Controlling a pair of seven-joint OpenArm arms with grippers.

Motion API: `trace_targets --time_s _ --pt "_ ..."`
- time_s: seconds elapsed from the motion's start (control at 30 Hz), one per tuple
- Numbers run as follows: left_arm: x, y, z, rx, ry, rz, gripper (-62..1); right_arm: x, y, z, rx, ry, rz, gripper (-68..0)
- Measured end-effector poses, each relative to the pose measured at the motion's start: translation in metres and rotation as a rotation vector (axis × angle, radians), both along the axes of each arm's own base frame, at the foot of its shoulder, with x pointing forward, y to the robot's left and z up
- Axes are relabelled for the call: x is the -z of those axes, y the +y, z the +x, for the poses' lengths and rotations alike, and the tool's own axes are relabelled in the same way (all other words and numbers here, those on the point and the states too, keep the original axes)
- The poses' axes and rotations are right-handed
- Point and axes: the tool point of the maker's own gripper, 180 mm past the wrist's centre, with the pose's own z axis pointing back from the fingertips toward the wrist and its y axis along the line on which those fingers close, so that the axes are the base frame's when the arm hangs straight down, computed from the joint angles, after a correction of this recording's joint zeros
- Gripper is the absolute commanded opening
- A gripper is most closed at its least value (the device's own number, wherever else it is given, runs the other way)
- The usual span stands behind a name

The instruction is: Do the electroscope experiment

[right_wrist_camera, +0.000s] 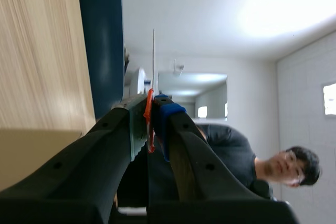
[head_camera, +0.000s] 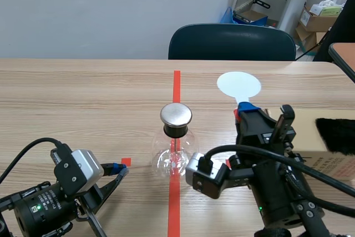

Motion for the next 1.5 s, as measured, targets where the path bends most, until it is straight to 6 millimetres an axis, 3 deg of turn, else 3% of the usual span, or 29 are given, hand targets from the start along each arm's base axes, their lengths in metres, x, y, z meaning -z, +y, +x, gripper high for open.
trace_targets --time_s 0.4,0.67,1.17,1.5 --pt "0.000 0.000 0.000 0.000 0.000 0.000 -56.8 0.004 0.058 -0.027 -0.353 0.009 -0.029 -66.2" --pt "0.000 0.000 0.000 0.000 0.000 0.000 -56.8 0.005 0.074 -0.040 -0.469 0.012 -0.040 -66.2" --pt "0.000 0.000 0.000 0.000 0.000 0.000 -56.8 0.005 0.073 -0.039 -0.462 0.012 -0.040 -66.2" --pt "0.000 0.000 0.000 0.000 0.000 0.000 -56.8 0.001 0.026 -0.009 -0.155 0.000 -0.015 -66.2"
